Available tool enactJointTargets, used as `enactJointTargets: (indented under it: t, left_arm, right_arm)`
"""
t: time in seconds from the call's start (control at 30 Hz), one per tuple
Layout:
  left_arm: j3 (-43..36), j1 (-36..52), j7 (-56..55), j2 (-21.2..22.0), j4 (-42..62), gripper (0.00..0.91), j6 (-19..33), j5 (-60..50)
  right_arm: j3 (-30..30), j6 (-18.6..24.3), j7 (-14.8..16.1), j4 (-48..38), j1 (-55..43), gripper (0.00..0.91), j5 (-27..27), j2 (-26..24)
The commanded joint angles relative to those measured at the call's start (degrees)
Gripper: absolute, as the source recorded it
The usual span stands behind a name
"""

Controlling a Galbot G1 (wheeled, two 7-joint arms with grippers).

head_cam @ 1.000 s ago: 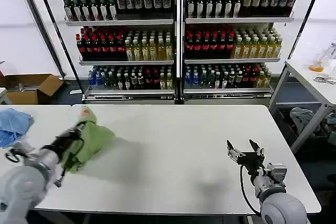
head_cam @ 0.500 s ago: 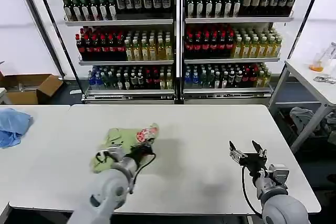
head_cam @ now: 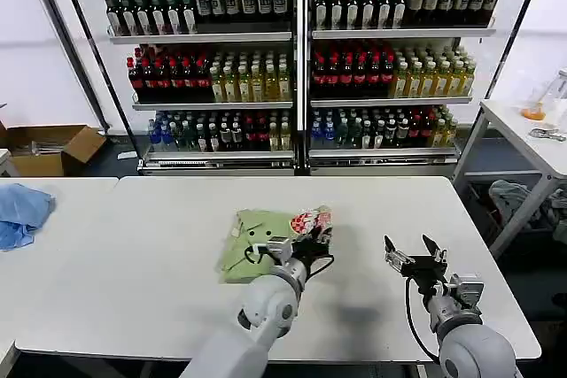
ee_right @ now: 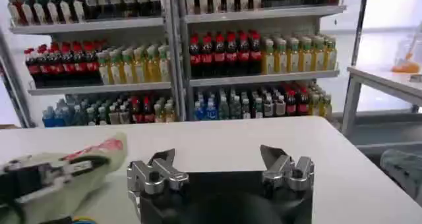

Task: Fold and organize the clothes.

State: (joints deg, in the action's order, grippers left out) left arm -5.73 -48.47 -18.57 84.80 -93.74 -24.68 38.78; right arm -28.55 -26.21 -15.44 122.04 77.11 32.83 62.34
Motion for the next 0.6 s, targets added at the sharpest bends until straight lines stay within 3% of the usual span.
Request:
enactJointTargets:
  t: [0.03,0.17,0.23,0.4,0.6]
  left_arm:
    - [-4.6,-1.1,3.0,0.0,-3.3,0.907,6.3,-6.8]
    - [1.7,-6.1,5.3,-4.5,-9.0,0.907,8.1,-7.1]
    - [9.2,-8.4,5.7,-7.2,-11.4,0.907,10.4,-6.8]
    - [18.8,-13.6,5.1,-14.1,-14.4,0.907,13.5,-10.1]
    - [26.0,-19.7,4.7,-17.4,-18.0,0.907,14.2,-8.7]
  right_arm:
    - [2.0,0.6,0.1,-1.6,-2.3,0.907,-0.3,0.4]
    - [5.5,0.7,-0.3,-4.3,-5.9,0.907,2.9,1.2]
    - [8.6,0.3,-1.0,-6.7,-8.6,0.907,6.2,2.4]
    - [15.9,-1.7,-3.2,-18.1,-18.6,0.907,12.5,7.1]
    - [19.5,-3.6,-4.9,-27.2,-26.2,0.907,17.5,11.1]
